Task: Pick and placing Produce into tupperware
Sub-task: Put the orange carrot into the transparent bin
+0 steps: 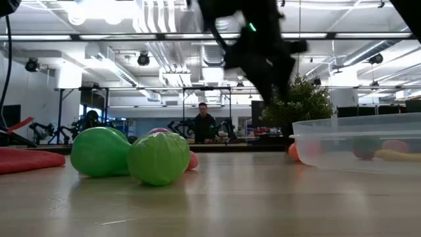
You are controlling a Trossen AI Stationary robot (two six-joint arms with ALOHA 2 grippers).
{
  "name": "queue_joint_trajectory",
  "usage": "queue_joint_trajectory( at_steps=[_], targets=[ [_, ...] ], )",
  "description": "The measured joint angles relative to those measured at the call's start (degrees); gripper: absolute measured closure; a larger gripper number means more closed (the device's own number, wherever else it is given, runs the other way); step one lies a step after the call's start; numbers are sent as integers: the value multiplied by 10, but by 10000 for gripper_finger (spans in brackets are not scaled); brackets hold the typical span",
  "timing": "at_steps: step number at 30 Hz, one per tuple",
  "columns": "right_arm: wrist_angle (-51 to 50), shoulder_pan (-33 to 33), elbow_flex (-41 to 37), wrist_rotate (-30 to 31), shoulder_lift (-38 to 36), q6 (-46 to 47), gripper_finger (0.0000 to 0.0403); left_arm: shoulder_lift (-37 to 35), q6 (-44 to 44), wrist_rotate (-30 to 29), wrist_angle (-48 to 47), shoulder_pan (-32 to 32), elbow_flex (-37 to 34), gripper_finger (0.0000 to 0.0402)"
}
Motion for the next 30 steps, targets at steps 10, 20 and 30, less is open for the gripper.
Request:
queue_joint_trajectory(
  at_steps=[10,20,30],
  targets=[
    [159,-60,-300,-53,-254,83,152,-2,0,-3,-6,0,0,262],
    [322,-72,-402,-126,-275,-46,151,-7,-30,-3,-31,4,0,262],
    [295,-83,-358,-140,-188,-314,151,-17,-99,-1,-44,4,0,262]
  ],
)
